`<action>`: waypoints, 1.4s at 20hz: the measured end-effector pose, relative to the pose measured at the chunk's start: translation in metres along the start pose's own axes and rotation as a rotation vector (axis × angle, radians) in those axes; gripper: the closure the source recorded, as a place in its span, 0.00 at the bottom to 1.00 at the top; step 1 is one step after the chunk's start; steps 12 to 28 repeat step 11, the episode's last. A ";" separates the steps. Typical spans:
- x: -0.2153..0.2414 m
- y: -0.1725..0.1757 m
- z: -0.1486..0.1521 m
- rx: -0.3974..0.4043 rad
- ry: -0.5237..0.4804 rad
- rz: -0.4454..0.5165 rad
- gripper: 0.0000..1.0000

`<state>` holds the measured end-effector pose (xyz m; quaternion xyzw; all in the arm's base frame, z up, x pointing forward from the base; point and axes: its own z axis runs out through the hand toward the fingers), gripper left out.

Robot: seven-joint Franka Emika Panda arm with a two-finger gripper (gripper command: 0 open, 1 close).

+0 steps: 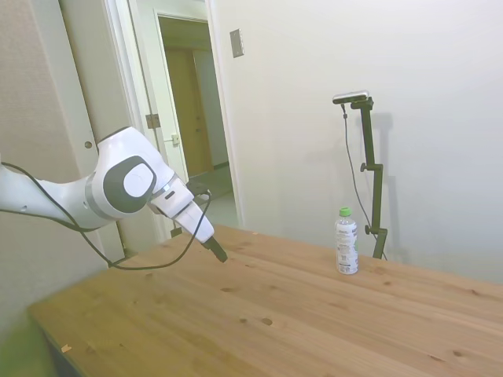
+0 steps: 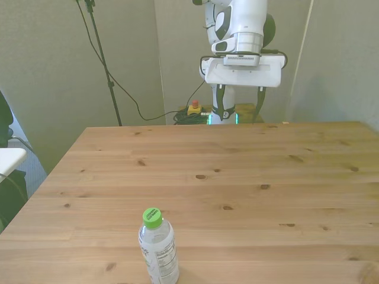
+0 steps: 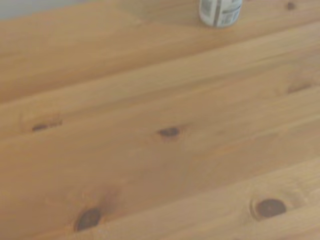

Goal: Stand the water bottle

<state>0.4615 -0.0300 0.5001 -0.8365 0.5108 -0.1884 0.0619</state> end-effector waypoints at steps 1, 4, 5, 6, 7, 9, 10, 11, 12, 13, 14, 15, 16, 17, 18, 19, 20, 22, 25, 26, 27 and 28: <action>0.002 0.004 -0.002 -0.019 -0.041 -0.029 0.00; -0.001 0.011 -0.010 -0.068 -0.143 -0.123 0.00; -0.003 0.012 -0.013 -0.070 -0.170 -0.138 0.00; -0.004 0.013 -0.016 -0.064 -0.193 -0.149 0.00; -0.002 0.015 -0.018 -0.064 -0.205 -0.156 0.00; -0.005 0.016 -0.018 -0.076 -0.219 -0.165 0.00; -0.005 0.017 -0.017 -0.083 -0.222 -0.161 0.00; -0.005 0.017 -0.016 -0.087 -0.221 -0.160 0.00; -0.005 0.017 -0.016 -0.087 -0.221 -0.160 0.00; -0.005 0.017 -0.016 -0.087 -0.221 -0.160 0.00; -0.005 0.017 -0.016 -0.087 -0.221 -0.160 0.00; -0.005 0.017 -0.016 -0.087 -0.221 -0.160 0.00; -0.005 0.017 -0.016 -0.087 -0.221 -0.160 0.00; -0.005 0.017 -0.016 -0.087 -0.221 -0.160 0.00; -0.005 0.017 -0.016 -0.087 -0.221 -0.160 0.00; -0.005 0.017 -0.016 -0.087 -0.221 -0.160 0.00; -0.005 0.017 -0.016 -0.087 -0.221 -0.160 0.00; -0.005 0.017 -0.016 -0.087 -0.221 -0.160 0.00; -0.005 0.017 -0.016 -0.087 -0.221 -0.160 0.00; -0.005 0.017 -0.016 -0.087 -0.221 -0.160 0.00; -0.005 0.017 -0.016 -0.087 -0.221 -0.160 0.00; -0.005 0.017 -0.016 -0.087 -0.221 -0.160 0.00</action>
